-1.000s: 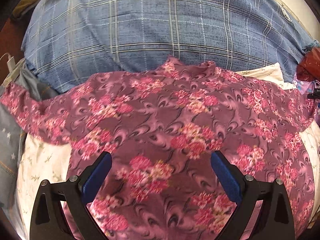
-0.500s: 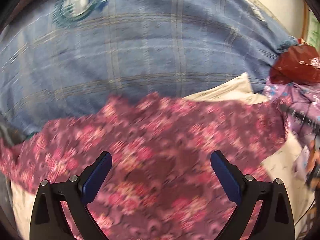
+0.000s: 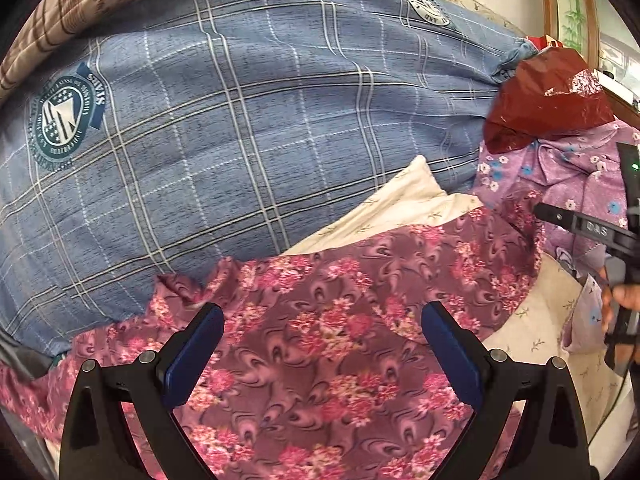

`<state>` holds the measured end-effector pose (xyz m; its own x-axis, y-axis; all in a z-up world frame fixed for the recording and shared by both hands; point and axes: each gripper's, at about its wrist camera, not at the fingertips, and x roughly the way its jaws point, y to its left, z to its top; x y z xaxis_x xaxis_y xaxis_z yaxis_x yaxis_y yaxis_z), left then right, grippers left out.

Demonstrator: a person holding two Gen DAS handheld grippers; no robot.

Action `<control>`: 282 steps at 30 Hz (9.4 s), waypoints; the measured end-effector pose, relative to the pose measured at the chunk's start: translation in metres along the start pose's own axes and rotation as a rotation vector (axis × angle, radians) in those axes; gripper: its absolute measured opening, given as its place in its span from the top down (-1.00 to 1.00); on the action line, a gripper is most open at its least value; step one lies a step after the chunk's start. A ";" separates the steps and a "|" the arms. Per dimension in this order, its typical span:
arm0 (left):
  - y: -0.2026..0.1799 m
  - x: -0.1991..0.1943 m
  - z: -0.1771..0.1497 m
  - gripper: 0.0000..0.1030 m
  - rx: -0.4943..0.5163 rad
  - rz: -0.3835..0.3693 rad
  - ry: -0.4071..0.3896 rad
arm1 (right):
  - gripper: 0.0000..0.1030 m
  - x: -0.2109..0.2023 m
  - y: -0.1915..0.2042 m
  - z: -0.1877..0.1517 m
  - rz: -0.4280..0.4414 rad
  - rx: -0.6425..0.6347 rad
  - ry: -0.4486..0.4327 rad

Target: Fold small clothes

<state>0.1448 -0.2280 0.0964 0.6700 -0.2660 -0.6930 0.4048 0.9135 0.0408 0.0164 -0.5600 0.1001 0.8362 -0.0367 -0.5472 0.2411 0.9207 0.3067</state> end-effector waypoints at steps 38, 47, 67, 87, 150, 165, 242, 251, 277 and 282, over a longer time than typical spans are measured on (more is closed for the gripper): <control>0.013 0.039 -0.007 -0.92 -0.066 -0.004 0.082 | 0.94 0.030 0.145 -0.097 0.450 -0.376 0.257; 0.049 0.088 -0.006 -0.79 -0.222 -0.055 0.192 | 0.94 0.036 0.157 -0.110 0.410 -0.451 0.297; 0.075 0.183 -0.015 0.60 -0.525 -0.320 0.401 | 0.93 0.039 0.168 -0.118 0.384 -0.485 0.291; 0.179 0.070 -0.022 0.89 -0.565 -0.222 0.119 | 0.93 0.026 0.261 -0.113 0.395 -0.596 0.266; 0.274 0.022 -0.094 0.98 -0.607 -0.052 0.005 | 0.69 0.134 0.202 -0.016 0.070 -0.165 0.324; 0.303 0.031 -0.136 0.93 -0.684 0.090 0.040 | 0.93 0.141 0.212 -0.026 0.031 -0.212 0.274; 0.542 -0.253 -0.228 0.03 -0.949 0.405 0.048 | 0.26 -0.009 0.631 -0.268 0.629 -0.894 0.303; 0.569 -0.234 -0.220 -0.01 -0.911 0.442 0.041 | 0.13 0.024 0.677 -0.295 0.628 -0.968 0.341; 0.515 -0.267 -0.188 0.86 -0.791 0.298 -0.120 | 0.93 0.032 0.672 -0.281 0.602 -0.913 0.306; 0.464 -0.265 -0.155 0.86 -0.682 0.217 -0.144 | 0.93 0.020 0.636 -0.263 0.623 -0.794 0.293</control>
<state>0.0590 0.3143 0.1878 0.7853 -0.0525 -0.6169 -0.1924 0.9263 -0.3238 0.0568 0.1267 0.0797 0.5237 0.5286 -0.6681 -0.6718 0.7385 0.0577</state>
